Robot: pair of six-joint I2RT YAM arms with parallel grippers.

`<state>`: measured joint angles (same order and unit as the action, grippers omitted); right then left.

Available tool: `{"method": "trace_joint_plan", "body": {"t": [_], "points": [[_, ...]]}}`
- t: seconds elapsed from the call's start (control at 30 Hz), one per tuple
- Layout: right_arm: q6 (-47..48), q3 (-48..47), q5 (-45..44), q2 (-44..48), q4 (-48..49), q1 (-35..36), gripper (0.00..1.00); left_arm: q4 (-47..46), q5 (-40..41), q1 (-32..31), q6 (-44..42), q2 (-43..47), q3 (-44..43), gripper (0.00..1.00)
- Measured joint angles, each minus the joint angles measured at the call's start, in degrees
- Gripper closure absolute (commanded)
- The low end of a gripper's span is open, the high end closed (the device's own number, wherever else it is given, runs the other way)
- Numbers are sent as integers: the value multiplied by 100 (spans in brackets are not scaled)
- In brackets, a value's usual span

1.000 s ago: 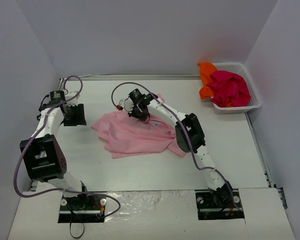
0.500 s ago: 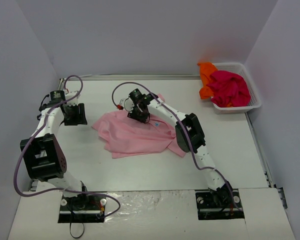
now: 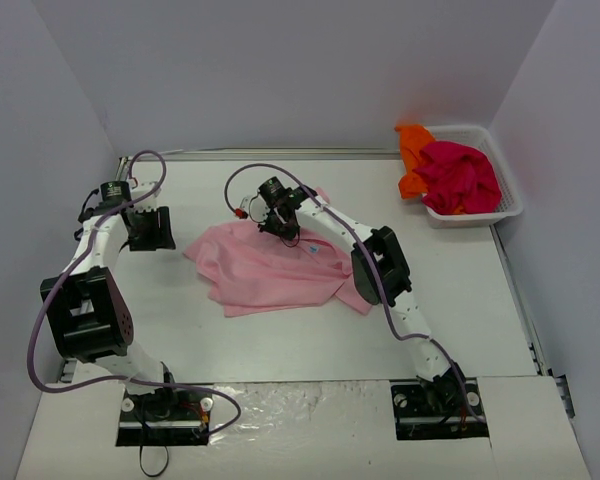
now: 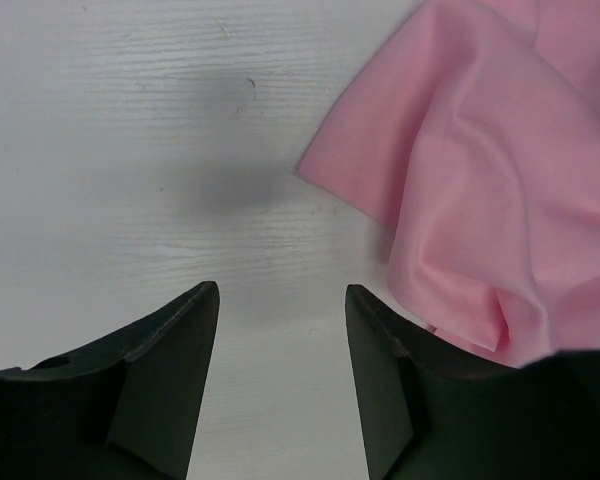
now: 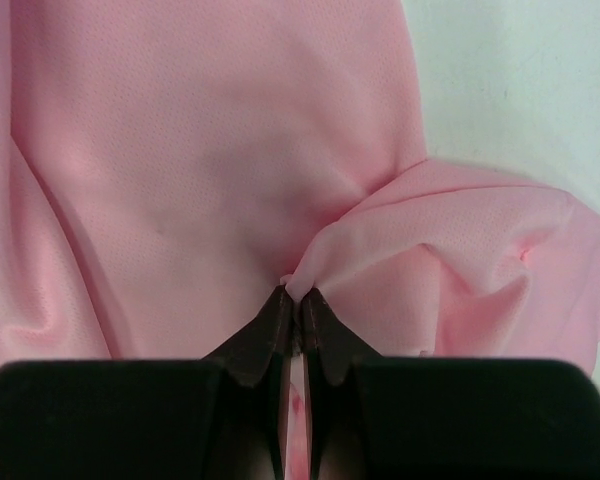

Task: Fold and stack the t-shirts
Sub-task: Flatten out the tshirt

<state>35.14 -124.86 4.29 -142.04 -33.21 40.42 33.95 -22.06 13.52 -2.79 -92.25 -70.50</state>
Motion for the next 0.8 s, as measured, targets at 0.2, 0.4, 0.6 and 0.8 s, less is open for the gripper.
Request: {"method": "trace_joint_plan", "body": {"t": [0.2,0.4,0.6,0.8], "points": [[4,181,-81,400,-17,-68,100,-7,-203,0,9,-328,-72,43],[4,363,-157,1091,-22,-160,100,-116,-625,-7,293,-1244,-560,43],[4,518,-197,1263,0,-219,100,-313,-817,-7,608,-1891,-697,49],[2,610,-199,1263,-37,-214,100,-435,-977,-42,758,-2116,-933,62]]}}
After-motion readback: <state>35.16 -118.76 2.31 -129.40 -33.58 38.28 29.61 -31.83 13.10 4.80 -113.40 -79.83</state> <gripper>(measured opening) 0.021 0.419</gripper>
